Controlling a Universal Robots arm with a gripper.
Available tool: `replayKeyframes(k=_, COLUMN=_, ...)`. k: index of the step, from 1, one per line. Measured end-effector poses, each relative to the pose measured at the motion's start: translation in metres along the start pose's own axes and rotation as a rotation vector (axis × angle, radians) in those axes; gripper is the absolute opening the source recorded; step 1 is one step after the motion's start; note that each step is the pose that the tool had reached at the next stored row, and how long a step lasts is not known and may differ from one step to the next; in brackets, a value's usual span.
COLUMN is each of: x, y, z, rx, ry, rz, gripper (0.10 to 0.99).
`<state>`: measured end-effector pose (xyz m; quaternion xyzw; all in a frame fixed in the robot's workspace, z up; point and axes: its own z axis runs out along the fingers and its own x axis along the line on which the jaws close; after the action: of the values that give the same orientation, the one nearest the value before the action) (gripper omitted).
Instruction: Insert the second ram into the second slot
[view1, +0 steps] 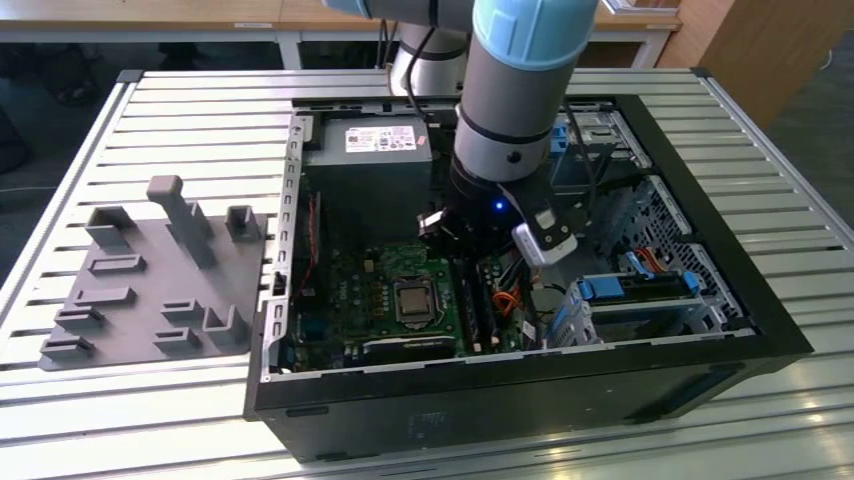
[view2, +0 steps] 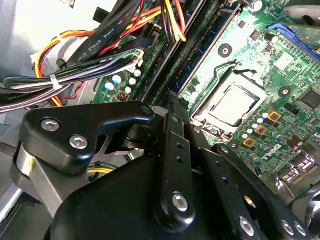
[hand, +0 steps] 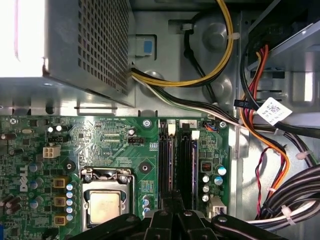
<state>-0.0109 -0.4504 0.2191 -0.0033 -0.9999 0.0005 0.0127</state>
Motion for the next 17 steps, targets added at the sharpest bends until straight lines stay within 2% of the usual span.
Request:
replayKeyframes(k=6, x=-0.0001, y=0.0001, z=0.0021, rx=-0.003, ry=-0.0004, rz=0.000, gripper=0.106)
replayKeyframes(k=8, x=-0.0001, y=0.0005, z=-0.0007, rx=-0.006, ry=-0.0011, rz=0.000, gripper=0.106)
replayKeyframes(k=11, x=0.0002, y=0.0002, z=-0.0095, rx=-0.003, ry=-0.0004, rz=0.000, gripper=0.106)
replayKeyframes(k=14, x=0.0003, y=-0.0012, z=-0.0102, rx=-0.003, ry=-0.0004, rz=0.000, gripper=0.106)
replayKeyframes(k=17, x=0.0003, y=-0.0070, z=-0.0102, rx=-0.003, ry=-0.0004, rz=0.000, gripper=0.106)
